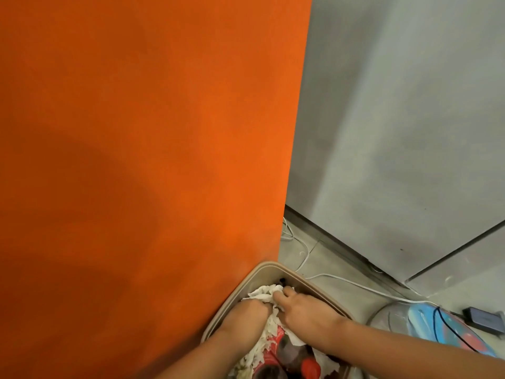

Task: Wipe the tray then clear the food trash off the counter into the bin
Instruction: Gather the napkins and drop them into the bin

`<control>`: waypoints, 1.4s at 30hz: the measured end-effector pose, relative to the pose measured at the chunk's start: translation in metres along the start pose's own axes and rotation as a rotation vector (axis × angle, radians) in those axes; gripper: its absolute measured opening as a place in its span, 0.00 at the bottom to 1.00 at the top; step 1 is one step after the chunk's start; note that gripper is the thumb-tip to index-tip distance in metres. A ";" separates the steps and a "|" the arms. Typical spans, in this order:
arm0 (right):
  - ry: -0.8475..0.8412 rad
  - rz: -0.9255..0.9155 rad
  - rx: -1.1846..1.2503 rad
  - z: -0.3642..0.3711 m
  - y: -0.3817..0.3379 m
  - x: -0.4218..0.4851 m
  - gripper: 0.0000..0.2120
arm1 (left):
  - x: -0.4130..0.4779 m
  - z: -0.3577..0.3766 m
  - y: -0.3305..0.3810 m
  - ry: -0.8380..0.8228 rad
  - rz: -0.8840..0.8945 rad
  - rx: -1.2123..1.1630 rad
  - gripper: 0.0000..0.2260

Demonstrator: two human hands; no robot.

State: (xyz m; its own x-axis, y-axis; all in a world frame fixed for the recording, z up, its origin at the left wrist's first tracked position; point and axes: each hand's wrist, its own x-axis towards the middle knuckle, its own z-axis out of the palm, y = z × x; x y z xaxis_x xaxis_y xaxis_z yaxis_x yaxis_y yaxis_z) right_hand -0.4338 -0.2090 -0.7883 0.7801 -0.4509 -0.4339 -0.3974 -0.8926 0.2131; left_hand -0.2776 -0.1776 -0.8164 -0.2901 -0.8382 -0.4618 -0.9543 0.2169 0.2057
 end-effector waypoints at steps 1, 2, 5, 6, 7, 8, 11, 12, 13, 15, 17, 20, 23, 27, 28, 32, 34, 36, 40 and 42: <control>-0.008 0.011 -0.003 -0.006 0.000 0.000 0.07 | 0.001 0.000 0.000 0.000 0.000 0.017 0.13; -0.024 -0.001 -0.006 -0.014 0.000 0.000 0.05 | 0.000 -0.002 0.001 -0.002 -0.001 0.050 0.13; -0.077 -0.106 -0.032 -0.020 0.002 0.004 0.12 | -0.004 -0.010 0.007 0.012 0.017 0.131 0.14; -0.090 -0.100 -0.021 -0.024 0.001 0.001 0.11 | -0.005 -0.013 0.010 0.031 0.032 0.156 0.13; -0.092 -0.104 -0.005 -0.022 0.000 0.001 0.07 | -0.007 -0.016 0.012 0.046 0.042 0.177 0.13; -0.113 -0.087 -0.003 -0.019 0.001 -0.002 0.03 | -0.009 -0.018 0.014 0.052 0.050 0.201 0.14; -0.032 -0.043 0.113 -0.021 0.003 -0.010 0.06 | -0.010 -0.024 0.014 0.062 0.023 0.161 0.16; -0.076 -0.034 0.199 -0.026 0.005 -0.013 0.10 | -0.012 -0.027 0.013 0.051 0.022 0.130 0.16; -0.057 -0.043 0.235 -0.026 0.008 -0.016 0.14 | -0.012 -0.029 0.012 0.031 0.020 0.095 0.17; -0.019 -0.035 0.300 -0.032 0.012 -0.023 0.21 | -0.014 -0.039 0.009 -0.039 0.019 0.030 0.17; -0.051 -0.032 0.354 -0.042 0.015 -0.030 0.26 | -0.020 -0.057 0.012 -0.117 0.014 -0.024 0.19; -0.049 -0.051 0.375 -0.079 0.021 -0.045 0.30 | -0.040 -0.092 0.016 -0.197 -0.006 -0.066 0.23; -0.019 -0.032 0.422 -0.133 0.036 -0.072 0.27 | -0.074 -0.141 0.028 -0.209 -0.025 -0.118 0.21; 0.046 -0.021 0.414 -0.236 0.067 -0.119 0.23 | -0.129 -0.229 0.049 -0.106 -0.056 -0.205 0.20; 0.075 -0.001 0.424 -0.264 0.076 -0.132 0.23 | -0.144 -0.252 0.053 -0.057 -0.073 -0.229 0.21; 0.135 0.085 0.483 -0.382 0.110 -0.195 0.24 | -0.215 -0.348 0.087 0.116 -0.115 -0.280 0.23; 0.174 0.134 0.488 -0.426 0.122 -0.222 0.23 | -0.243 -0.386 0.108 0.156 -0.085 -0.251 0.23; 0.209 0.184 0.484 -0.481 0.136 -0.252 0.23 | -0.276 -0.440 0.127 0.182 -0.051 -0.257 0.24; 0.279 0.251 0.442 -0.577 0.154 -0.294 0.23 | -0.337 -0.543 0.152 0.282 0.013 -0.388 0.23; 0.330 0.275 0.444 -0.620 0.159 -0.303 0.20 | -0.363 -0.585 0.155 0.312 -0.001 -0.467 0.24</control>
State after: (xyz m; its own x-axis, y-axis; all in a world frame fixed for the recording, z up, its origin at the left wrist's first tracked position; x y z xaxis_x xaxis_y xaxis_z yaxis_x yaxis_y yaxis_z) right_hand -0.4343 -0.2183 -0.0802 0.7009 -0.7054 -0.1056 -0.7128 -0.6878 -0.1371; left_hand -0.2780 -0.1318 -0.1123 -0.1866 -0.9620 -0.1995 -0.8006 0.0312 0.5983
